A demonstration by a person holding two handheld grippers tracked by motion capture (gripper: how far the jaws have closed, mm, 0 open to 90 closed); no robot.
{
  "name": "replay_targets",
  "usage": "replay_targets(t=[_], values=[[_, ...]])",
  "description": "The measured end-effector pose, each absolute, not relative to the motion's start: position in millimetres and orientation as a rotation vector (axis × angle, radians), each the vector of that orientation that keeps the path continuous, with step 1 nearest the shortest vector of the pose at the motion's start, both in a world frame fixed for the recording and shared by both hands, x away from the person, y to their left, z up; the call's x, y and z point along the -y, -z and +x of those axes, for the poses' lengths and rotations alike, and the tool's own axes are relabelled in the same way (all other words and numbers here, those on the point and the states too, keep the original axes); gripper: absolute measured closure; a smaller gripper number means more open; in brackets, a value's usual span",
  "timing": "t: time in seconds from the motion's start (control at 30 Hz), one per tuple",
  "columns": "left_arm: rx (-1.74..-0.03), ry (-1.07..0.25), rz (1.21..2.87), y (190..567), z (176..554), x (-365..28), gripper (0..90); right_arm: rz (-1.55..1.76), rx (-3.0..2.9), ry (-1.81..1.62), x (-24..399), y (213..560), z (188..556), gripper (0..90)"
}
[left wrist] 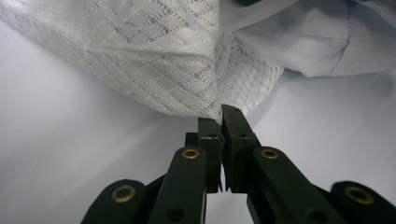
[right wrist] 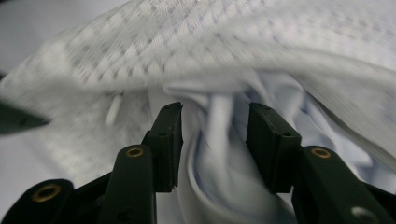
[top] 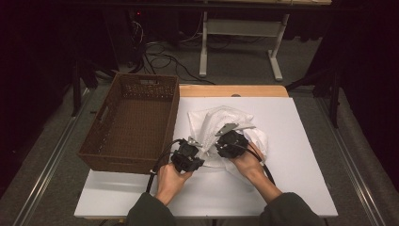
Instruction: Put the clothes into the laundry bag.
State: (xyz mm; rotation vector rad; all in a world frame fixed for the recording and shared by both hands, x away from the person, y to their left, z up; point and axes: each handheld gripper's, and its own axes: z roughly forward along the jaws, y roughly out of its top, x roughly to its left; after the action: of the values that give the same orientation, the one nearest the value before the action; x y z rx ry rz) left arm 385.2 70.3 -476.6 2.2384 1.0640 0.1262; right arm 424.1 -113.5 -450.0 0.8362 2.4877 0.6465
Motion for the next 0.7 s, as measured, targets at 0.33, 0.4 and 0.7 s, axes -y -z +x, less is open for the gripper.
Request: replay_targets(t=[0.33, 0.4, 0.7], values=[[-1.056, -0.224, 2.232, 456, 369, -66, 73.7, 0.829, -2.541, -0.705, 136, 443, 413, 65.3], [-1.038, -0.206, 2.228, 452, 365, -63, 72.4, 0.822, -2.556, -0.702, 137, 443, 414, 74.9], [-1.079, -0.167, 2.253, 478, 386, -29, 64.6, 0.858, -2.577, -0.729, 139, 445, 420, 81.7]])
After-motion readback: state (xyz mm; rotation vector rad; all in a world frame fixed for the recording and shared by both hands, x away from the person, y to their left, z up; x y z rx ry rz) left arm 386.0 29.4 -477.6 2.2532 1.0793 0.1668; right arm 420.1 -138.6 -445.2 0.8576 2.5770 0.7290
